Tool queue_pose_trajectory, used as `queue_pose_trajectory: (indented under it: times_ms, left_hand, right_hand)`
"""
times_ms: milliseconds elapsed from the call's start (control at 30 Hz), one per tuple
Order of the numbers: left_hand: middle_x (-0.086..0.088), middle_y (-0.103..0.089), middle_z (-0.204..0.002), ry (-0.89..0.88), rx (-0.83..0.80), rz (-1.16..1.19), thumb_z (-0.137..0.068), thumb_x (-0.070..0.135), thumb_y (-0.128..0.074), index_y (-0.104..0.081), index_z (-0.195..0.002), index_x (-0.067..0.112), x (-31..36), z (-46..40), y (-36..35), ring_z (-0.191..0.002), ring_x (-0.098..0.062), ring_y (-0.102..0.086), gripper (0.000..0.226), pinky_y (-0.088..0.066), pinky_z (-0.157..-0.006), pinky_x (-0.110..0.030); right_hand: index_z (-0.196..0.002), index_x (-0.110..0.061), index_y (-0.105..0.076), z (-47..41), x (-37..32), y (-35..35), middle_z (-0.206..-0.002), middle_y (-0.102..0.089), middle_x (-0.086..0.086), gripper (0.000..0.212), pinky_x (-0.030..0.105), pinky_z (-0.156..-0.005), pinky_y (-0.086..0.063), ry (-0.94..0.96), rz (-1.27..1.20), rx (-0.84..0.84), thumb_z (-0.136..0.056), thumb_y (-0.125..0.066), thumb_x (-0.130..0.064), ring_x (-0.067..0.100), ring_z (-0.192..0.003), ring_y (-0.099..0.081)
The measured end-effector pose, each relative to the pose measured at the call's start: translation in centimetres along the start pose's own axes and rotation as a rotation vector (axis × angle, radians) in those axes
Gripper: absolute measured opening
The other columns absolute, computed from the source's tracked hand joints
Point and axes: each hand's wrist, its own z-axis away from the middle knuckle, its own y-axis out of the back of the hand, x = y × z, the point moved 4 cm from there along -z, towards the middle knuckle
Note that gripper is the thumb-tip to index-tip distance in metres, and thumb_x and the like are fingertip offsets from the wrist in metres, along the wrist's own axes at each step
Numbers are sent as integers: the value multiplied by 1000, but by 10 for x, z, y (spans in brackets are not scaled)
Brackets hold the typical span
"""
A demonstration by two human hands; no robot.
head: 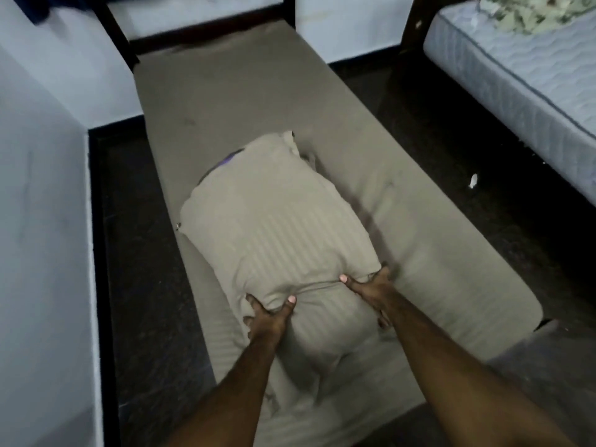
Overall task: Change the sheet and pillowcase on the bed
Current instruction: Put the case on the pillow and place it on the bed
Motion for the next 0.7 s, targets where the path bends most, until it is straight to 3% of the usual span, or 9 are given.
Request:
queue_pose_trajectory:
  times_ms: [100, 233, 267, 367, 433, 500, 600, 633, 700]
  left_hand:
    - [-28, -8, -162, -25, -6, -14, -74, 74, -69, 8, -159, 37, -3, -8, -6, -144, -48, -29, 120, -31, -118, -50]
    - [-24, -8, -165, -82, -97, -78, -81, 66, -68, 12, -159, 29, -2, -19, -3, -150, -42, -19, 118, -27, -120, -47]
    - [-24, -9, -165, -86, -115, -79, -81, 67, -69, 14, -159, 29, -3, -21, 4, -150, -41, -20, 120, -27, -120, -46]
    - [-20, -11, -166, -80, -143, -10, -65, 82, -69, 17, -157, 31, -3, -20, 26, -150, -38, -22, 136, -26, -122, -44]
    - [-18, -19, -165, -37, -143, 78, -53, 91, -63, 16, -157, 36, -9, -12, 45, -151, -35, -23, 141, -25, -123, -42]
    - [-17, -26, -163, -48, -97, 221, -64, 87, -62, 12, -157, 39, -17, 0, 67, -148, -33, -30, 129, -28, -121, -40]
    - [-8, -30, -162, -85, -87, 419, -83, 77, -56, 8, -159, 37, -21, 19, 102, -143, -25, -38, 107, -32, -115, -32]
    - [-5, -30, -162, -91, -94, 487, -87, 73, -53, 7, -159, 36, -20, 21, 113, -142, -24, -39, 101, -33, -114, -32]
    - [1, -30, -162, -58, -161, 588, -84, 77, -49, 2, -159, 39, -21, 31, 140, -139, -24, -43, 99, -38, -114, -42]
  right_hand:
    - [-149, -18, -25, -20, 13, -9, -143, -52, 5, 159, 39, -107, -47, -15, -107, -50, -15, -86, -81, 21, -126, -55]
    - [-142, -9, -45, 3, -13, -5, -136, -59, 7, 104, 35, -94, -49, -66, -170, -143, -60, -93, -50, 23, -112, -60]
    - [-144, -9, -44, 9, -13, -9, -136, -58, 7, 108, 38, -94, -49, -91, -188, -154, -58, -93, -53, 25, -115, -60]
    - [-138, -12, -54, 22, -16, -24, -131, -64, 6, 140, 51, -99, -50, -63, -251, -109, -18, -90, -75, 26, -112, -63]
    - [-132, -10, -59, 47, -31, -35, -124, -67, 3, 118, 42, -97, -52, -20, -293, -79, -33, -95, -65, 21, -105, -65]
    - [-125, -7, -63, 72, -54, -47, -119, -69, 0, 89, 30, -91, -53, 62, -302, -37, -54, -95, -50, 14, -97, -67]
    - [-112, -17, -70, 114, -88, -62, -109, -75, -4, 95, 35, -93, -56, 161, -185, 118, -44, -81, -82, 17, -98, -71]
    - [-109, -21, -70, 136, -103, -67, -106, -75, -4, 90, 35, -92, -56, 183, -99, 149, -47, -77, -85, 19, -97, -71]
    - [-107, -21, -71, 197, -140, -78, -107, -75, 2, 64, 35, -89, -56, 274, 43, 196, -66, -76, -71, 25, -99, -70]
